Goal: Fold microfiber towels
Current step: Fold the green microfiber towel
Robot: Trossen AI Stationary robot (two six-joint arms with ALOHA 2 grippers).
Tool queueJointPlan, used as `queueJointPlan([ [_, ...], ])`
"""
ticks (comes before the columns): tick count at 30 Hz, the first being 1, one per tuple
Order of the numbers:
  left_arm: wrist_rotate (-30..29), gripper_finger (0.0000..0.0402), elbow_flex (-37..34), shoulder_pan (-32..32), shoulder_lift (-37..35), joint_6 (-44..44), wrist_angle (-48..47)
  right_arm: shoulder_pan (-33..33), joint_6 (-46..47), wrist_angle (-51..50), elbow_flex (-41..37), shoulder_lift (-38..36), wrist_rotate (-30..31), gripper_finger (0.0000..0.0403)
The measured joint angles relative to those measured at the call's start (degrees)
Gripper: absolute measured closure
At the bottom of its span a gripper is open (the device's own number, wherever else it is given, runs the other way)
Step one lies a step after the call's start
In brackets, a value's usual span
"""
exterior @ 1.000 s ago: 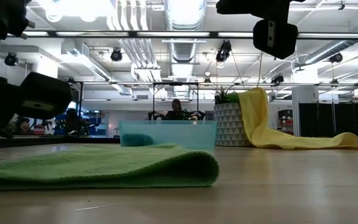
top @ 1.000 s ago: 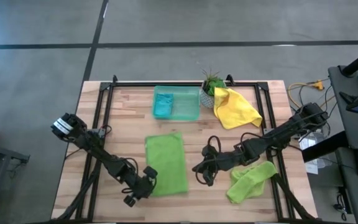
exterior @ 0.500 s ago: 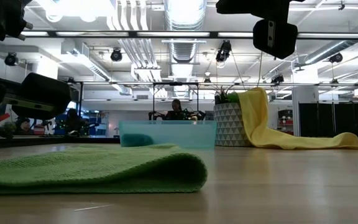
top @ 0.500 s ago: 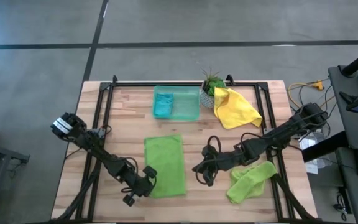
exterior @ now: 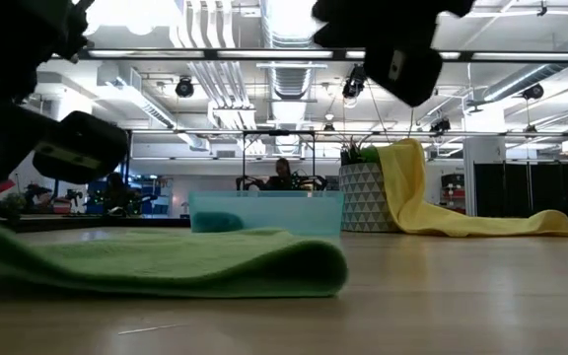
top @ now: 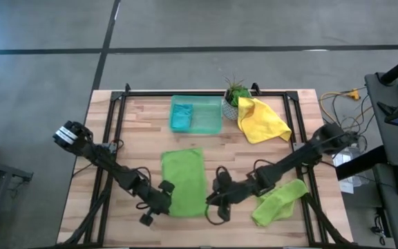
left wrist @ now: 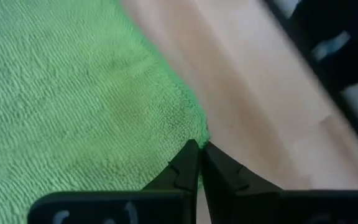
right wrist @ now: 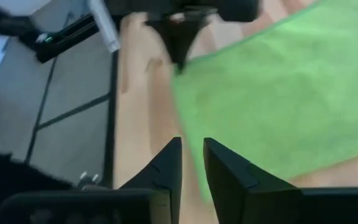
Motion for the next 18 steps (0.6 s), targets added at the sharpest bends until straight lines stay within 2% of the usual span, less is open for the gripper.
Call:
queueJointPlan([
  [4, 1.1, 0.0401, -4.2, 0.0, -2.2, -6.1, 11.5, -2.7, 3.7, 1.6, 1.3, 4.1, 1.1, 0.0345],
  [8, 1.1, 0.0401, -8.5, 0.0, -3.7, -12.9, 21.1, -6.5, 6.3, 10.8, -0.1, 8.6, -5.3, 0.0369],
  [12, 0.1, 0.0402, -10.7, 0.0, -4.7, -17.3, 24.7, -8.7, 7.6, 16.2, -0.1, 13.3, -9.8, 0.0391],
  [18, -1.1, 0.0402, -11.2, -0.2, -5.6, -18.2, 29.0, -10.7, 11.7, 15.4, -0.1, 17.5, -9.9, 0.0394],
])
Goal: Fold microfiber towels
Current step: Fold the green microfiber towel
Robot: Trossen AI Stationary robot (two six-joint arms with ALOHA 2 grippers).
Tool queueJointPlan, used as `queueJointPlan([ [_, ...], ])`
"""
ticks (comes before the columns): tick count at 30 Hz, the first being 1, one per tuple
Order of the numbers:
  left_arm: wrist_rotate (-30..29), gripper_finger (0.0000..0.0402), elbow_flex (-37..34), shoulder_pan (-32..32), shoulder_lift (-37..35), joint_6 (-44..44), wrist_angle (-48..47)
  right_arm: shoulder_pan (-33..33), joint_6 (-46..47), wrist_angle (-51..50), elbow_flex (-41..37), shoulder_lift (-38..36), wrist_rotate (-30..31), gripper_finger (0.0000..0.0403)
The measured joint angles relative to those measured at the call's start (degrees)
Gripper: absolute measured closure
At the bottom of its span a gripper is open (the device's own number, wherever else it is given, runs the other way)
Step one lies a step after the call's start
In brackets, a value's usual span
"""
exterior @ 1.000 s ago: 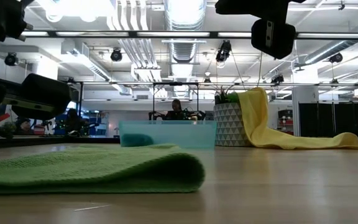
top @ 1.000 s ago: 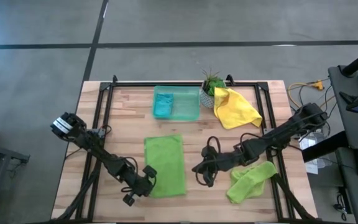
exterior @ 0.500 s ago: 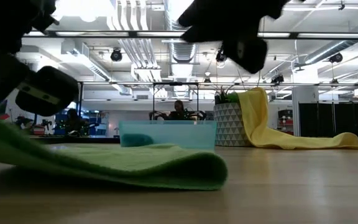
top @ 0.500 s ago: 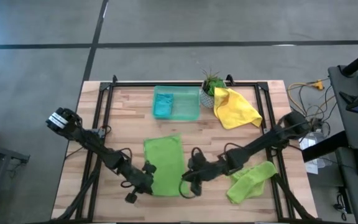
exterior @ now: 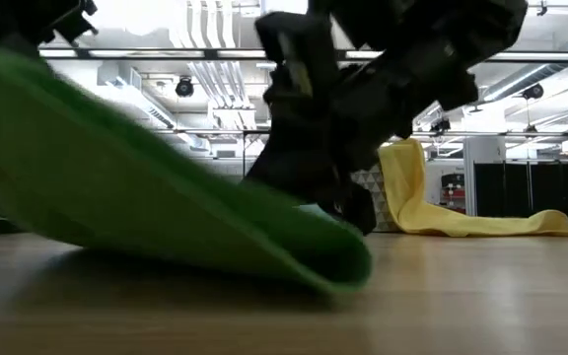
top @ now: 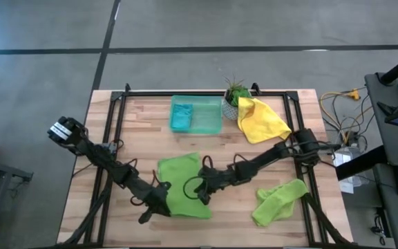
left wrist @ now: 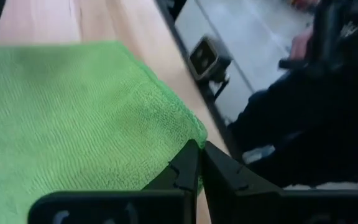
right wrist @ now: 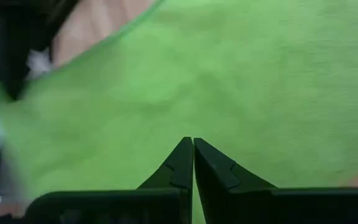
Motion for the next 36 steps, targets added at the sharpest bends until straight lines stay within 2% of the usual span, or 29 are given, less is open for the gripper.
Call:
queueJointPlan([
  [6, -2.5, 0.0402, 0.0, -0.5, -1.4, -2.1, 3.0, -1.0, 2.5, -4.2, 0.0, 0.4, -1.4, 0.0394],
  [19, -14.6, 0.0402, -2.3, -1.7, -6.6, -4.9, 2.1, -1.0, 4.1, -11.4, -0.2, -2.3, -6.9, 0.0394],
  [27, -19.9, 0.0401, -7.9, -2.3, -13.7, -6.1, 2.1, -1.1, -8.0, -16.0, -0.2, -12.3, 1.6, 0.0394],
  [30, -21.9, 0.0401, -9.7, -2.3, -16.8, -6.0, 1.8, -1.1, -12.7, -16.1, -0.1, -14.7, 0.9, 0.0393],
  [32, -22.6, 0.0401, -10.8, -2.3, -18.3, -6.0, 2.0, -1.1, -15.5, -15.9, -0.1, -15.5, -1.8, 0.0385],
  [36, -25.5, 0.0401, -13.1, -2.2, -20.4, -6.1, 1.8, -0.6, -21.8, -16.2, -0.2, -16.6, -4.7, 0.034],
])
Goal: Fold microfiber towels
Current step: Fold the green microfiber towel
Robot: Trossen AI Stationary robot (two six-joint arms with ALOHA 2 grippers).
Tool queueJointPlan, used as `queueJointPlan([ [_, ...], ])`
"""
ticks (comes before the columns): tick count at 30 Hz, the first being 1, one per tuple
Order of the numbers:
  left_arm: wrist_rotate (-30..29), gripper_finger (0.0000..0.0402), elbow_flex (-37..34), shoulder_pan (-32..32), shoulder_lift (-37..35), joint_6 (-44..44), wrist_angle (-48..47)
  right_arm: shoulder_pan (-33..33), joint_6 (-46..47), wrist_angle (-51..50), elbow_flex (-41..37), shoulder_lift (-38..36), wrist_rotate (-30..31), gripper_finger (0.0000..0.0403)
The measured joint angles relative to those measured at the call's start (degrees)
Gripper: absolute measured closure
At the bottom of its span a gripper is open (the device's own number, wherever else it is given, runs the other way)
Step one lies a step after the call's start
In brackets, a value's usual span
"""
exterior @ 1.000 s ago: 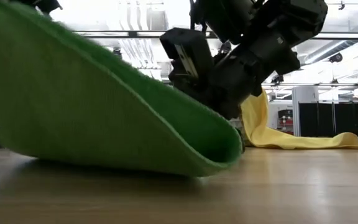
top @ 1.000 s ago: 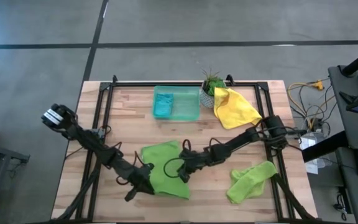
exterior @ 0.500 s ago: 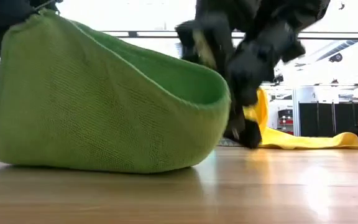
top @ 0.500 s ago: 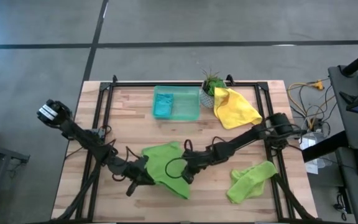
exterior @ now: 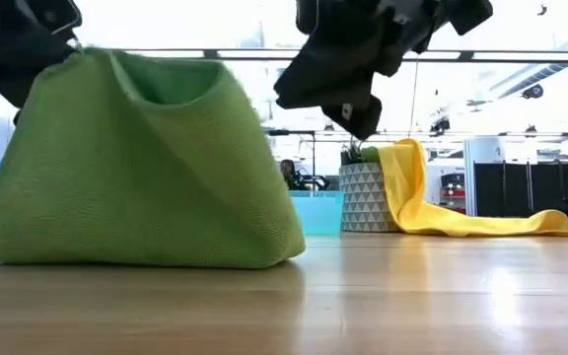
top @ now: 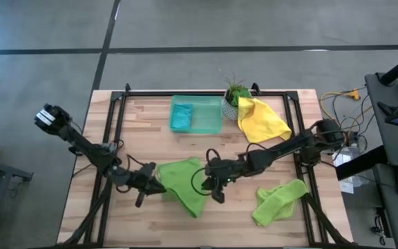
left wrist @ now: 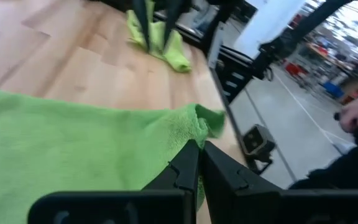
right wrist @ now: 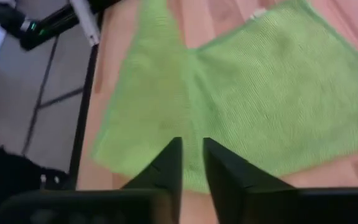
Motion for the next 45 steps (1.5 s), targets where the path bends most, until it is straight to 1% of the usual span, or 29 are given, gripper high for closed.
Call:
queueJointPlan([
  [2, -1.5, 0.0401, -0.5, 0.1, -0.3, 0.0, 0.1, 0.9, -4.7, -0.1, 0.0, -0.2, 0.5, 0.0305],
  [4, -2.6, 0.0401, -0.7, 0.1, -0.3, 0.0, 0.0, 2.1, -9.6, 0.0, 0.0, 0.3, 2.4, 0.0267],
  [6, -2.9, 0.0401, -0.7, 0.1, -0.1, -0.1, 0.2, 3.6, -14.3, 0.2, 0.1, 1.1, 5.8, 0.0228],
  [8, -4.0, 0.0401, -0.7, 0.2, -0.1, -1.6, 0.0, 5.2, -16.9, 0.3, 0.6, 2.3, 10.4, 0.0196],
  [11, -5.9, 0.0401, -1.2, 0.4, -0.1, -4.6, -0.2, 7.7, -21.6, 0.4, 1.3, 4.0, 16.7, 0.016],
  [14, -7.1, 0.0401, -1.4, 0.6, -0.2, -7.6, -0.1, 10.1, -26.3, 0.4, 2.5, 6.4, 23.3, 0.0141],
  [16, -7.4, 0.0401, -1.4, 0.6, -0.2, -8.8, -0.1, 11.5, -28.7, 0.7, 3.6, 8.1, 25.9, 0.0137],
  [20, -8.0, 0.0401, -1.4, 0.6, -0.2, -8.9, 0.7, 13.8, -32.5, 5.2, 7.4, 12.8, 27.7, 0.0141],
  [22, -8.4, 0.0401, -1.4, 0.6, -0.2, -8.9, 0.8, 14.8, -34.4, 6.0, 10.6, 15.8, 29.7, 0.0145],
  [25, -8.7, 0.0401, -1.4, 0.6, -0.2, -9.0, 0.9, 16.3, -37.1, 5.5, 16.3, 20.6, 34.8, 0.0151],
  [28, -8.8, 0.0401, -1.4, 0.6, -0.3, -9.0, 1.0, 17.0, -39.7, 4.8, 22.3, 25.4, 37.3, 0.0153],
  [31, -8.8, 0.0401, -1.4, 0.6, -0.3, -9.0, 1.5, 17.3, -41.2, 0.1, 28.4, 30.0, 41.5, 0.0154],
  [35, -8.8, 0.0401, -1.4, 0.6, -0.3, -9.0, 2.0, 17.4, -40.7, -8.6, 35.3, 34.7, 47.6, 0.0154],
  [38, -8.8, 0.0401, -1.4, 0.6, -0.3, -9.1, 2.0, 17.4, -37.6, -15.7, 39.3, 36.7, 49.6, 0.0154],
  [40, -8.8, 0.0401, -1.4, 0.6, -0.3, -9.6, 2.0, 17.4, -34.9, -19.0, 40.8, 37.4, 49.7, 0.0154],
  [42, -8.8, 0.0401, -1.5, 0.6, -0.2, -10.3, 2.1, 17.4, -32.6, -20.0, 41.7, 37.9, 49.7, 0.0155],
  [45, -8.8, 0.0401, -1.7, 0.6, -0.2, -10.4, 1.9, 17.5, -31.9, -20.0, 42.2, 38.0, 49.7, 0.0162],
])
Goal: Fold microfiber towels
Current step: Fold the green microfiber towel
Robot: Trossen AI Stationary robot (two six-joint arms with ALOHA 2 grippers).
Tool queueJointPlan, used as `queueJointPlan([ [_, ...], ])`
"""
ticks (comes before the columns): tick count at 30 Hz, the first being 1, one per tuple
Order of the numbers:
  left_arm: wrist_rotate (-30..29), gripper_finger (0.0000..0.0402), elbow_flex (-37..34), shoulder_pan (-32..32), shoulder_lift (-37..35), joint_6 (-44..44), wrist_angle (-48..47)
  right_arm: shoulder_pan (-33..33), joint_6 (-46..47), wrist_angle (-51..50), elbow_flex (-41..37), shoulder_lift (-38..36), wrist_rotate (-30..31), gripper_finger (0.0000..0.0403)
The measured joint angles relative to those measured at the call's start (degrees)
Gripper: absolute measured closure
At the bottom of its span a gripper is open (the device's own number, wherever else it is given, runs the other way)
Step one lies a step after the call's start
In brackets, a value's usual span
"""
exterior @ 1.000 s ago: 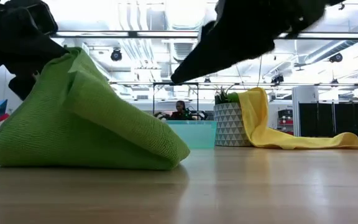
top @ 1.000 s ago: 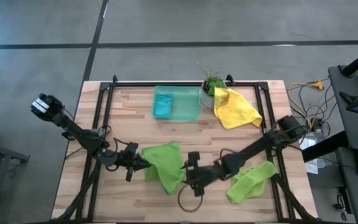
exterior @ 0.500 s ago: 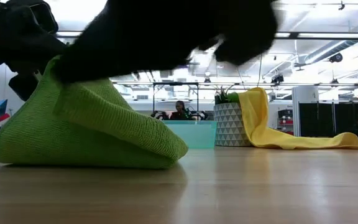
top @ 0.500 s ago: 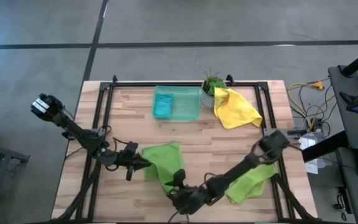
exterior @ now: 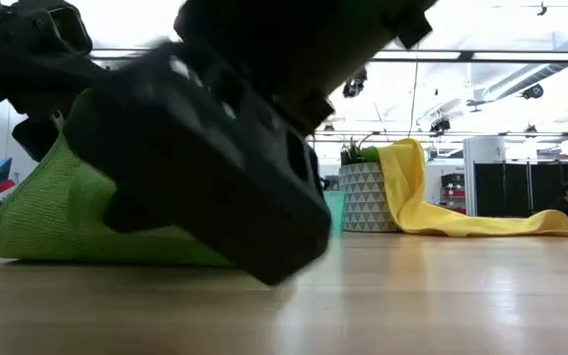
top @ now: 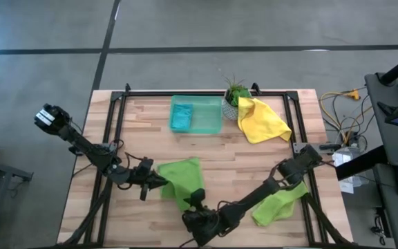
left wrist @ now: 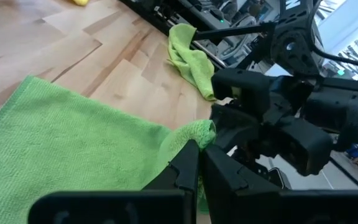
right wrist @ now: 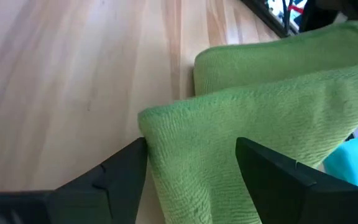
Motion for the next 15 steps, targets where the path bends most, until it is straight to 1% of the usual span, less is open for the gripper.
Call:
queueJointPlan([
  [4, -0.1, 0.0401, 0.0, 0.0, 0.0, 0.0, 0.0, 0.6, 0.0, -0.1, 0.0, 0.0, 0.0, 0.0187],
  [7, -0.4, 0.0401, 0.0, 0.0, 0.0, 0.0, 0.0, 1.3, -0.2, -0.1, 0.0, 0.0, 0.0, 0.0218],
  [11, -1.0, 0.0402, -0.2, 0.0, 0.0, 0.0, 0.0, 1.9, -0.2, -0.2, -0.1, 0.0, -0.1, 0.0274],
  [15, -1.1, 0.0401, -0.5, 0.0, 0.1, 0.0, 0.0, 1.8, 0.0, -0.2, -0.1, 0.0, -0.1, 0.0339],
])
